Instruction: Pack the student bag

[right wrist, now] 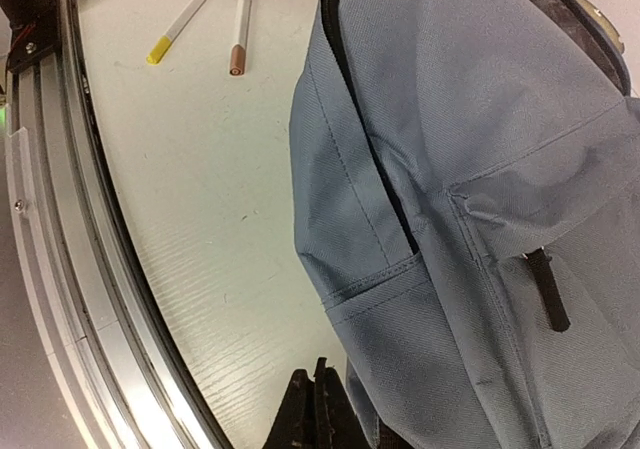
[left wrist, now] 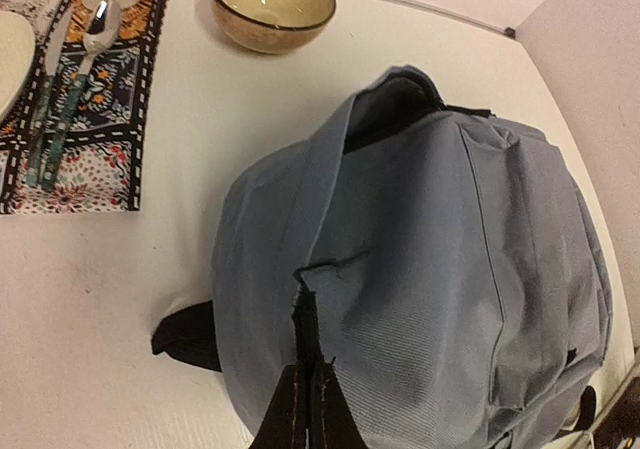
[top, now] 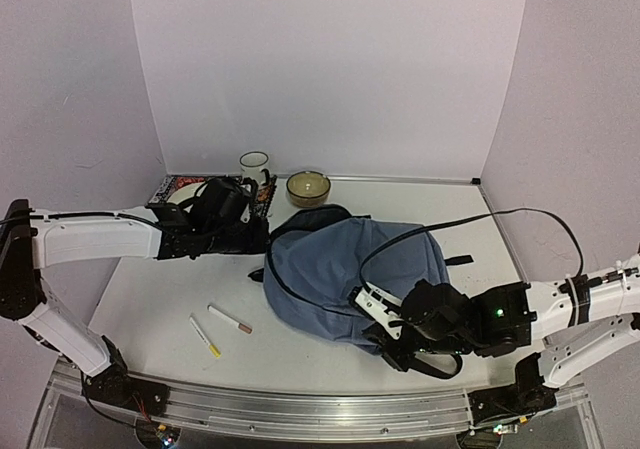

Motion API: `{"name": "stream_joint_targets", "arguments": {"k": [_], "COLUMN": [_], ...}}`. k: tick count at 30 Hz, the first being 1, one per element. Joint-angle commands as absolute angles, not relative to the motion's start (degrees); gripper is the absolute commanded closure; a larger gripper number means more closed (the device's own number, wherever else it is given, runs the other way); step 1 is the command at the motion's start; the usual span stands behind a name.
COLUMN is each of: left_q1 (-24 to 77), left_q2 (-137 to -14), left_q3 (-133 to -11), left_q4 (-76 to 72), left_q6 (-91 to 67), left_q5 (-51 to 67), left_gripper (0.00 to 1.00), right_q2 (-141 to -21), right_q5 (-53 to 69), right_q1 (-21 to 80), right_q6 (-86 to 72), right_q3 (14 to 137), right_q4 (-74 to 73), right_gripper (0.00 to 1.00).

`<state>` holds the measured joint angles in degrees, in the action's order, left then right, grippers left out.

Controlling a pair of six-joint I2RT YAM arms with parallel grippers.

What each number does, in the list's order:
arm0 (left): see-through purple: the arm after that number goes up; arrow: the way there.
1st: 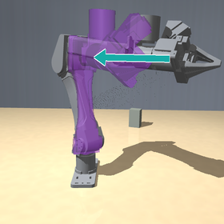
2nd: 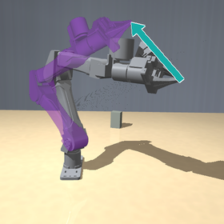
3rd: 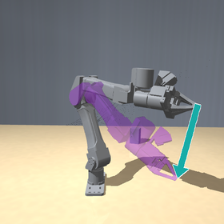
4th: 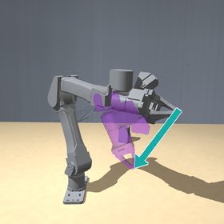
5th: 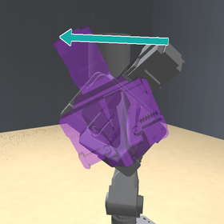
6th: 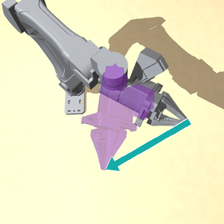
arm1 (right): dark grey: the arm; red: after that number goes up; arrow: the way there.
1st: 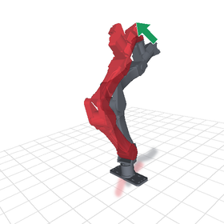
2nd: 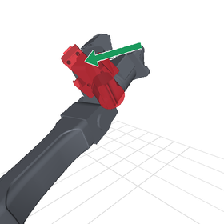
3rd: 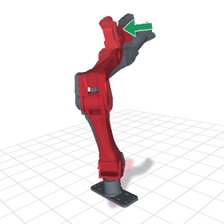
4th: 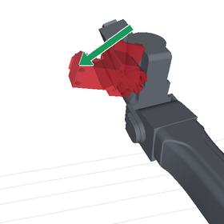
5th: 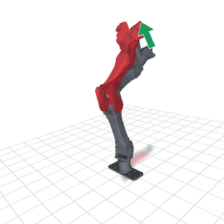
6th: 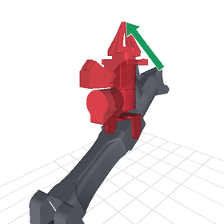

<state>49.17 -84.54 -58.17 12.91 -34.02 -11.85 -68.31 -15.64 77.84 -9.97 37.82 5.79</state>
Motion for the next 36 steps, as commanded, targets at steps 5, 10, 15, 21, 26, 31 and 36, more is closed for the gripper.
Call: {"name": "stream_joint_targets", "arguments": {"k": [5, 10, 15, 21, 26, 31, 36], "left_q1": [52.7, 58.1, 61.6, 63.3, 63.4, 63.0, 58.5], "left_q2": [-81.3, -80.1, -80.8, -82.2, -81.5, -81.6, -83.6], "left_q3": [-54.3, -55.2, -56.1, -55.7, -55.4, -57.7, -60.6], "left_q4": [2.0, 0.3, -2.2, -4.3, -4.4, 2.1, 8.4], "left_q6": [-41.3, -43.8, -46.5, -48.6, -48.2, -45.0, -42.0], "left_q5": [4.9, 5.0, 4.9, 6.1, 5.0, -2.0, -6.5], "left_gripper": [1.0, 1.0, 1.0, 1.0, 1.0, 1.0, 1.0], "right_q2": [-72.1, -78.1, -83.1, -86.3, -86.5, -82.0, -76.0], "right_q5": [-19.6, -21.2, -22.5, -28.2, -30.6, -27.4, -19.9], "right_q1": [78.1, 78.1, 78.3, 78.9, 78.9, 79.3, 79.4], "right_q6": [-12.7, -12.8, -14.6, -15.8, -16.9, -15.9, -13.2], "right_q3": [43.5, 46.4, 47.7, 48.3, 47.5, 44.1, 40.4], "right_q4": [14.7, 23.5, 28.2, 27.8, 24.1, 22.6, 20.1], "right_gripper": [0.46, 0.33, 0.28, 0.26, 0.58, 0.99, 1.0]}}
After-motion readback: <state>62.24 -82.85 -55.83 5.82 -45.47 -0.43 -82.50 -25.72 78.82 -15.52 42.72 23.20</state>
